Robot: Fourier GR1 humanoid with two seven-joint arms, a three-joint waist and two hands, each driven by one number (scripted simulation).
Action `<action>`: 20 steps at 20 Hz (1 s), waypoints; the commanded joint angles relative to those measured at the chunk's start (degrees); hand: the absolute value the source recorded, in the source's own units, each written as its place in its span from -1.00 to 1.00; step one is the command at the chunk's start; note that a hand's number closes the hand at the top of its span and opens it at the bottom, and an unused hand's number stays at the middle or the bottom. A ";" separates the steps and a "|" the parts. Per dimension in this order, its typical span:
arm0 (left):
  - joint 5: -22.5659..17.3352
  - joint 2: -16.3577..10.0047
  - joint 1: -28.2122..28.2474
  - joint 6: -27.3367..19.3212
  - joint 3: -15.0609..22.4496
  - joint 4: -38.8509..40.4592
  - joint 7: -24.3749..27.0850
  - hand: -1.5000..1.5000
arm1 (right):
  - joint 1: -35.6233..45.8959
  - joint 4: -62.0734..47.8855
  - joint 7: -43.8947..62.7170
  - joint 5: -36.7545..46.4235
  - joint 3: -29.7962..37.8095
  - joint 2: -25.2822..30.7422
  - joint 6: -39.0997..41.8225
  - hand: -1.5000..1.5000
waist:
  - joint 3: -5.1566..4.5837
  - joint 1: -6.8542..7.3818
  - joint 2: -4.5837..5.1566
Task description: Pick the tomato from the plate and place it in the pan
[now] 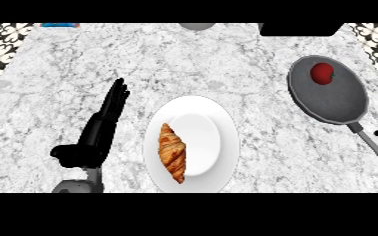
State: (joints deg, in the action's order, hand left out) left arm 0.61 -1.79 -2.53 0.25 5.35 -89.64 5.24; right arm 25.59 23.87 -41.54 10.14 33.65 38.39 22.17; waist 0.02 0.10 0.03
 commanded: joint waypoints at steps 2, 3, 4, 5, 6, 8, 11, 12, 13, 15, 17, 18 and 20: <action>-1.20 -1.70 1.62 2.62 -2.42 5.03 5.68 0.00 | -6.60 3.41 -4.76 -1.52 -1.07 0.71 3.20 -1.00 | -0.03 -0.22 -0.03; 1.11 1.69 -0.36 -2.63 3.09 -1.43 -1.69 0.00 | -5.78 -0.40 -7.24 -0.67 -1.49 1.89 3.88 -1.00 | 0.05 0.21 0.07; 1.04 0.86 0.62 0.05 1.02 2.32 2.70 0.00 | -7.42 4.37 -3.85 -2.45 -1.90 1.28 4.51 -1.00 | -0.03 -0.15 -0.05; -0.48 -0.34 2.56 0.95 -0.47 0.41 3.18 0.00 | -8.02 10.68 1.54 -3.65 -2.87 -1.07 3.69 -1.00 | -0.09 -0.35 -0.20; -0.57 -1.70 0.79 2.00 -1.78 1.75 3.48 0.00 | -9.24 11.01 0.29 -3.43 -3.37 -1.59 1.86 -1.00 | -0.06 -0.25 -0.12; 2.21 1.70 2.64 -2.93 3.24 -1.56 1.07 0.00 | -10.64 9.31 -3.50 -2.95 -3.86 -2.59 -0.07 -1.00 | -0.02 -0.08 -0.08; 0.54 1.19 2.46 -0.41 1.98 -4.69 -2.78 0.00 | -10.79 15.21 3.03 -4.91 -4.55 -2.46 -1.30 -1.00 | -0.03 -0.04 -0.09; 1.38 1.21 1.03 -0.74 1.28 -1.55 -0.07 0.00 | -9.08 5.59 -4.54 -2.85 -4.29 0.73 -0.53 -1.00 | 0.02 0.20 0.05; 0.35 0.59 1.88 0.79 0.59 -0.39 1.32 0.00 | -14.15 17.53 2.21 -6.00 -4.82 -2.31 0.19 -1.00 | -0.05 -0.21 -0.09; 1.51 1.74 0.69 -2.71 2.05 0.91 0.21 0.00 | -12.46 17.30 4.51 -5.43 -5.54 -1.30 -0.40 -1.00 | -0.04 -0.13 -0.06; -1.23 -1.99 3.08 2.21 -0.77 -4.27 -0.92 0.00 | -11.01 12.50 -0.14 -3.25 -6.52 -3.38 -4.45 -1.00 | -0.01 0.18 -0.02; 2.16 1.36 3.17 -1.61 1.98 -2.92 0.08 0.00 | -12.65 11.36 -3.10 -3.25 -6.08 -1.14 -3.01 -1.00 | 0.00 0.07 -0.01; 0.19 0.28 3.84 0.74 1.81 -5.65 -2.77 0.00 | -11.68 11.89 -1.96 -3.99 -5.23 0.30 -3.64 -1.00 | 0.00 0.13 -0.03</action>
State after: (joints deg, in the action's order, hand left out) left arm 1.02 -1.66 -0.61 0.36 6.18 -92.43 4.11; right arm 13.94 36.75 -41.44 6.10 28.17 37.21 19.57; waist 0.02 0.13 0.00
